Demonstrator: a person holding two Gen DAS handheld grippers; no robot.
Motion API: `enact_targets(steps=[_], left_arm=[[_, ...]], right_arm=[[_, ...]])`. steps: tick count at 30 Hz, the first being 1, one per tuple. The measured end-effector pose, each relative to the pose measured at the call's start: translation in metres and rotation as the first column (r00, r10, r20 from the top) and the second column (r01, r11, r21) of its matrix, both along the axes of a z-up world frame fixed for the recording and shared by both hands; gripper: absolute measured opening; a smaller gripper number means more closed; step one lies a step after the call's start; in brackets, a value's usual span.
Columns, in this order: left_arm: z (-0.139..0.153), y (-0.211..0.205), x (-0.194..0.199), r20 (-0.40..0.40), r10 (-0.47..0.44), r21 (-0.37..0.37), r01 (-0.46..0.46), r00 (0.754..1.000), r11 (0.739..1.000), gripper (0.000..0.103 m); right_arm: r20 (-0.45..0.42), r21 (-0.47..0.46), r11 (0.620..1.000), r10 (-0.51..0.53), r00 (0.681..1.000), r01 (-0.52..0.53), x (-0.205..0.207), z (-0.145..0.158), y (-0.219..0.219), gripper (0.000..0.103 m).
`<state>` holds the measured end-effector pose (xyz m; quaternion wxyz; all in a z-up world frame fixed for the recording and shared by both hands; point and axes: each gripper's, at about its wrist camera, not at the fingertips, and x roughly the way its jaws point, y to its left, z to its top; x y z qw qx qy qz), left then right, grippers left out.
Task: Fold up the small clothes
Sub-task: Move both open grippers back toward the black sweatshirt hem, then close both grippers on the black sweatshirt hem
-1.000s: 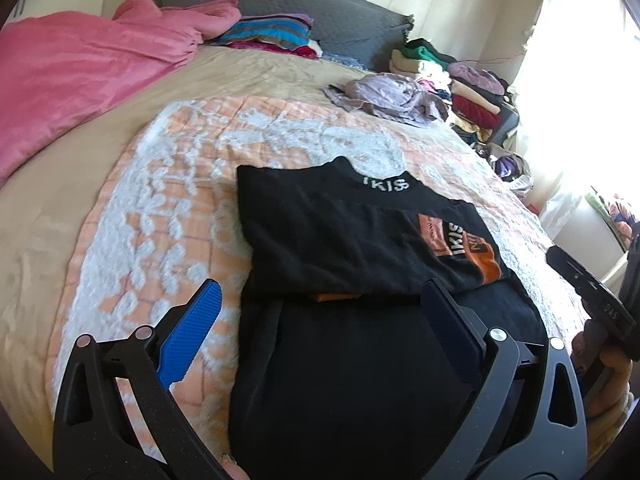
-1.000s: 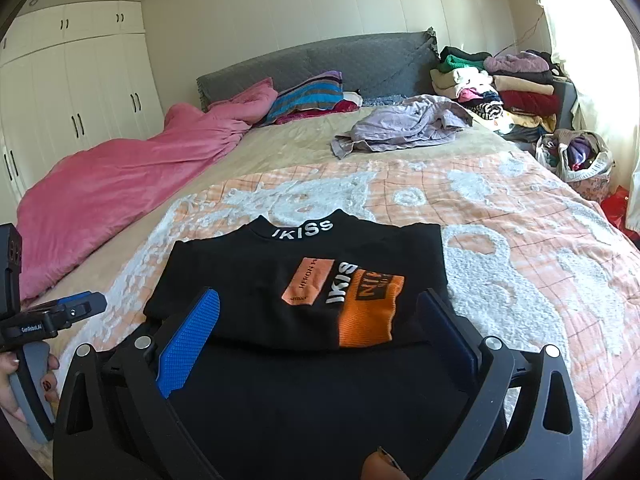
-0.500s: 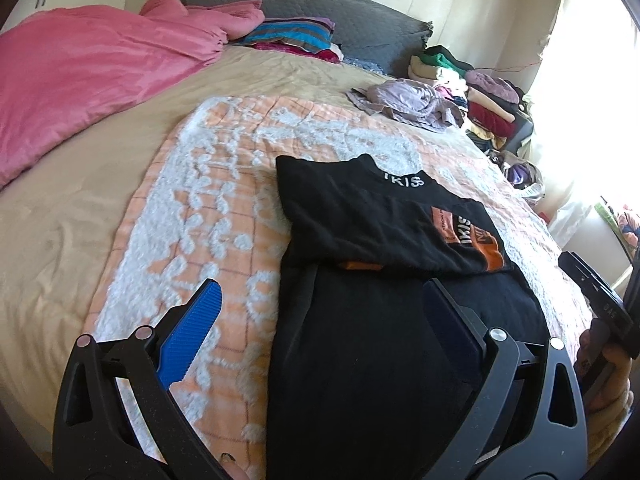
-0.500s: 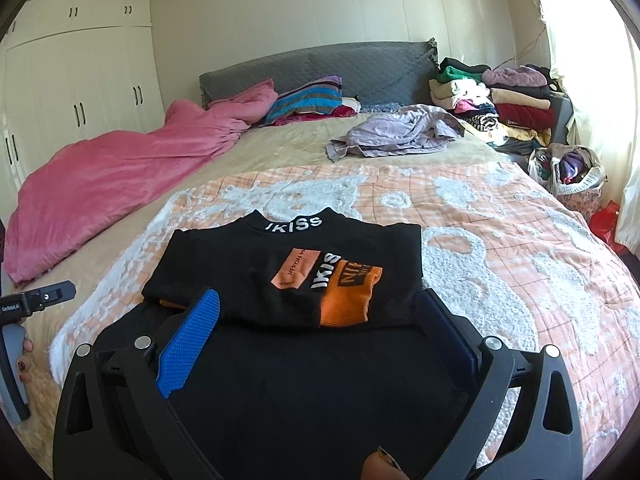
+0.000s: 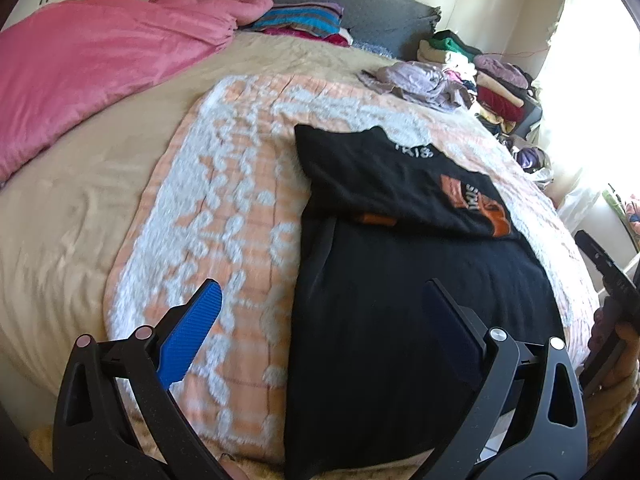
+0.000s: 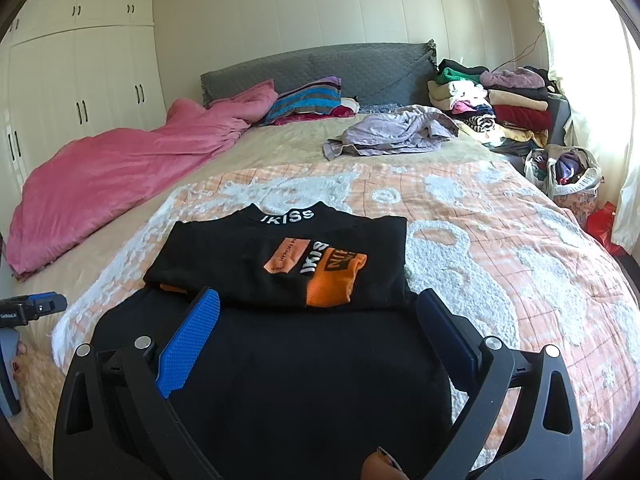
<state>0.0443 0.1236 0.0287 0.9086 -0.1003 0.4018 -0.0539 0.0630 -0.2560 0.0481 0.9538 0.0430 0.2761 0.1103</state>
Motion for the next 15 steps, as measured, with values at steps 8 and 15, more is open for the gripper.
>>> enact_targets(steps=[8, 15], left_arm=[[-0.012, 0.003, -0.018, -0.03, -0.005, -0.01, 0.005, 1.0, 1.0, 0.093], [-0.025, 0.001, -0.03, -0.068, -0.024, -0.012, 0.023, 0.997, 1.0, 0.085]], right_arm=[[-0.009, -0.009, 1.0, 0.001, 1.0, -0.001, -0.015, -0.005, -0.009, 0.098], [-0.026, -0.014, 1.0, -0.008, 1.0, 0.007, -0.028, -0.011, -0.018, 0.098]])
